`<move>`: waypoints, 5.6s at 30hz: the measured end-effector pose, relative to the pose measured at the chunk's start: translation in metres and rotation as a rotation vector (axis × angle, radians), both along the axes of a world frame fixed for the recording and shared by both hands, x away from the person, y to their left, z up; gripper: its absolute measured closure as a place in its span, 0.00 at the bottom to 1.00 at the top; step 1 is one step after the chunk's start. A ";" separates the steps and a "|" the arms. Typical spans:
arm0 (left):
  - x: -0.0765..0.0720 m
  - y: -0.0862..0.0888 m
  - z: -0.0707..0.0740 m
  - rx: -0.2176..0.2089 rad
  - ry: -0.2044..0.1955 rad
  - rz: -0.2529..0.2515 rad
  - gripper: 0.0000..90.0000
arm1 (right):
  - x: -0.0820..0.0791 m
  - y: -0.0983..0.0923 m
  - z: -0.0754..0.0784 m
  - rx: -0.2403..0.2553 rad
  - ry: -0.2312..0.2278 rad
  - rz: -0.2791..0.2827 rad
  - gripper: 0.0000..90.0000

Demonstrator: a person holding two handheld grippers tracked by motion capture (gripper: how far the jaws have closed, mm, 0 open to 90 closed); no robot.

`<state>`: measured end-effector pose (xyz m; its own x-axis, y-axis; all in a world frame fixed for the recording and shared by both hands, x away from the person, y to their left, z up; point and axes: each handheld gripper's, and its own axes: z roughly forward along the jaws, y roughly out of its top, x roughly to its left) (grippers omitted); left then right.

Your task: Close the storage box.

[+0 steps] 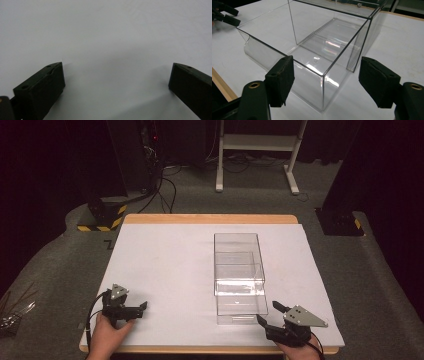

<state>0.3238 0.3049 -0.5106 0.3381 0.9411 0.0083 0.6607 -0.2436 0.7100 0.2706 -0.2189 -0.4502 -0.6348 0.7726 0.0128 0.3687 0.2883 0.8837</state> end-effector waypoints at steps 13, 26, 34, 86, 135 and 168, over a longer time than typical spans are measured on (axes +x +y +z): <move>0.000 0.000 0.000 0.000 0.000 0.000 0.01 | 0.002 0.001 -0.008 -0.037 0.019 0.011 0.33; 0.000 0.000 0.000 0.000 0.000 0.000 0.01 | 0.005 0.007 -0.014 -0.060 0.021 0.003 0.29; 0.000 0.000 0.000 0.000 0.000 0.000 0.01 | 0.006 0.012 -0.016 -0.077 0.021 0.002 0.29; 0.000 0.000 0.000 0.000 0.000 0.001 0.01 | 0.036 0.022 -0.014 -0.081 0.030 -0.089 0.27; 0.000 0.000 0.000 0.000 0.000 0.001 0.01 | 0.098 0.031 -0.016 -0.070 0.048 -0.158 0.25; 0.000 0.000 0.000 0.000 0.000 0.000 0.01 | 0.099 0.025 -0.011 -0.041 0.055 -0.159 0.29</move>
<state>0.3238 0.3048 -0.5107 0.3378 0.9412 0.0084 0.6608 -0.2435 0.7100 0.3698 -0.1940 -0.4615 -0.5034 0.8640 0.0109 0.4600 0.2574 0.8498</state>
